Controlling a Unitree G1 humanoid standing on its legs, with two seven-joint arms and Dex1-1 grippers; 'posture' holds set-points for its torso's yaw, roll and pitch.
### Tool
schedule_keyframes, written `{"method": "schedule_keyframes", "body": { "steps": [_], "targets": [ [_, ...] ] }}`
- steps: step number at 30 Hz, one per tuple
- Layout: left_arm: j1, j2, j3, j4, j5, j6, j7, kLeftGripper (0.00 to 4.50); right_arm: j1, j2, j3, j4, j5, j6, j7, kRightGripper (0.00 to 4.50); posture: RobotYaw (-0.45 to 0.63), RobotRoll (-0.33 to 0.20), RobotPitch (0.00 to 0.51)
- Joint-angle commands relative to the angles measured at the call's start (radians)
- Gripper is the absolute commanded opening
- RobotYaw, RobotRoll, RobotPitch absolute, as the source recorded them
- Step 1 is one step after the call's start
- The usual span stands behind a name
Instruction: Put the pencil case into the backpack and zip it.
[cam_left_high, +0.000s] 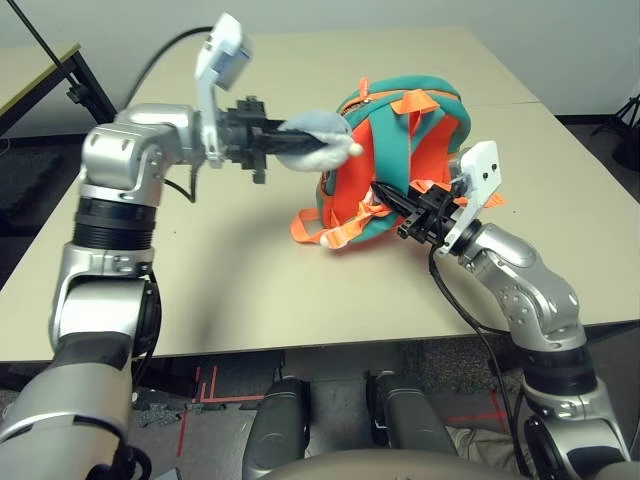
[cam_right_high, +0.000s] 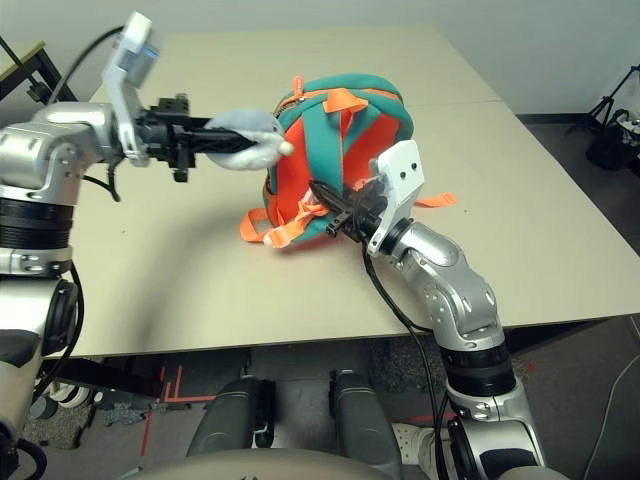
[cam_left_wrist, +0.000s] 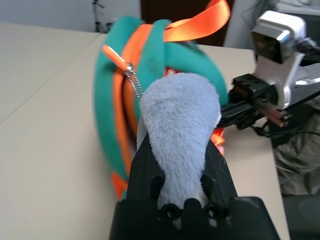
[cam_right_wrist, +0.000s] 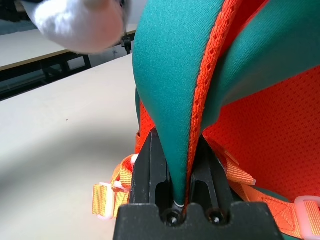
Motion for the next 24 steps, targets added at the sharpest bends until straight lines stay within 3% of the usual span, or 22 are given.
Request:
{"method": "schedule_keyframes", "body": {
  "steps": [1, 6, 12, 17, 24],
  "targets": [
    [0.036, 0.063, 0.052, 0.012, 0.005, 0.001, 0.02, 0.34, -0.01, 0.007, 0.027, 0.009, 0.0, -0.002, 0.021, 0.1, 0.1, 0.0, 0.088],
    [0.104, 0.123, 0.093, 0.01, -0.003, 0.014, 0.046, 0.34, -0.015, 0.006, 0.028, 0.017, -0.001, -0.004, 0.029, 0.1, 0.11, 0.0, 0.086],
    [0.207, 0.139, 0.119, 0.004, -0.019, 0.039, 0.071, 0.34, -0.025, 0.005, 0.032, 0.03, -0.005, -0.007, 0.04, 0.1, 0.11, 0.0, 0.083],
    [0.31, 0.115, 0.054, -0.01, 0.021, 0.018, 0.086, 0.34, -0.032, 0.008, 0.034, 0.037, -0.008, -0.009, 0.044, 0.1, 0.11, 0.0, 0.086],
    [0.413, -0.011, -0.033, -0.004, 0.029, 0.026, 0.129, 0.34, -0.031, 0.013, 0.033, 0.038, -0.011, -0.009, 0.038, 0.1, 0.11, 0.0, 0.087]
  ]
}}
